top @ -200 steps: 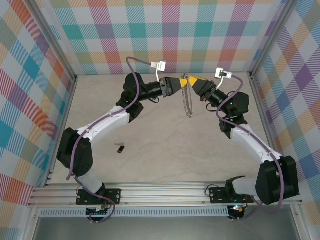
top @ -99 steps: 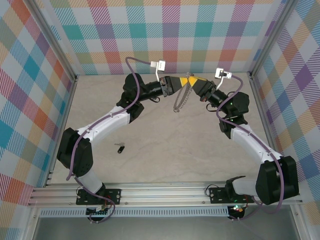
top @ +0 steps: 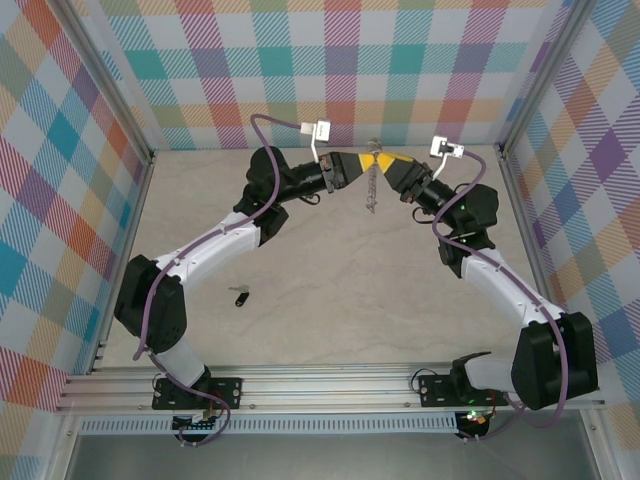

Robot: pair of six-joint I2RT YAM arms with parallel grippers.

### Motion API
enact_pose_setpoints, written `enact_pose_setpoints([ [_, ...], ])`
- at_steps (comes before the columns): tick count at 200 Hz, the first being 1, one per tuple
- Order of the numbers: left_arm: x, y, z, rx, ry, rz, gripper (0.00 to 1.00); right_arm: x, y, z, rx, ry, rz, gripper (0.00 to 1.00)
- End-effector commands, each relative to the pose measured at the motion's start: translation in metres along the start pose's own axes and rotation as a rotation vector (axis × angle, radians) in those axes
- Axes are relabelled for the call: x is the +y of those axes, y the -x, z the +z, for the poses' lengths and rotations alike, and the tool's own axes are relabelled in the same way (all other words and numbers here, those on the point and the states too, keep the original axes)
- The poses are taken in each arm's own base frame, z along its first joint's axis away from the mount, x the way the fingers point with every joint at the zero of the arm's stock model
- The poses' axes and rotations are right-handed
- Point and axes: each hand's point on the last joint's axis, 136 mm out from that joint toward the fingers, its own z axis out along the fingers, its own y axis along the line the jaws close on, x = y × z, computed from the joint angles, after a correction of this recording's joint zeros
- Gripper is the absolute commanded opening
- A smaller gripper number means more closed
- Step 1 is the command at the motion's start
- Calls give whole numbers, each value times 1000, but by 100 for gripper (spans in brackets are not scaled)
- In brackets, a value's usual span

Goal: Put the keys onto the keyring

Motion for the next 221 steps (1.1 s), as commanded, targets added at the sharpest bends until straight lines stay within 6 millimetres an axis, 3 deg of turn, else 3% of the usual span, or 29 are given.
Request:
enact_pose_setpoints([
  [1, -22, 3, 2, 18, -46, 93, 0, 8, 12, -9, -25, -20, -26, 36],
  [29, -25, -2, -2, 69, -30, 161, 0, 6, 23, -29, -33, -86, -24, 43],
  [59, -28, -7, -7, 129, -28, 226, 0, 15, 18, -37, 33, -120, -40, 44],
  [124, -39, -23, -20, 268, -32, 383, 0, 26, -10, -37, 233, -76, -29, 39],
  [221, -40, -25, -22, 305, -37, 401, 0, 35, -30, -39, 339, 22, 4, 35],
])
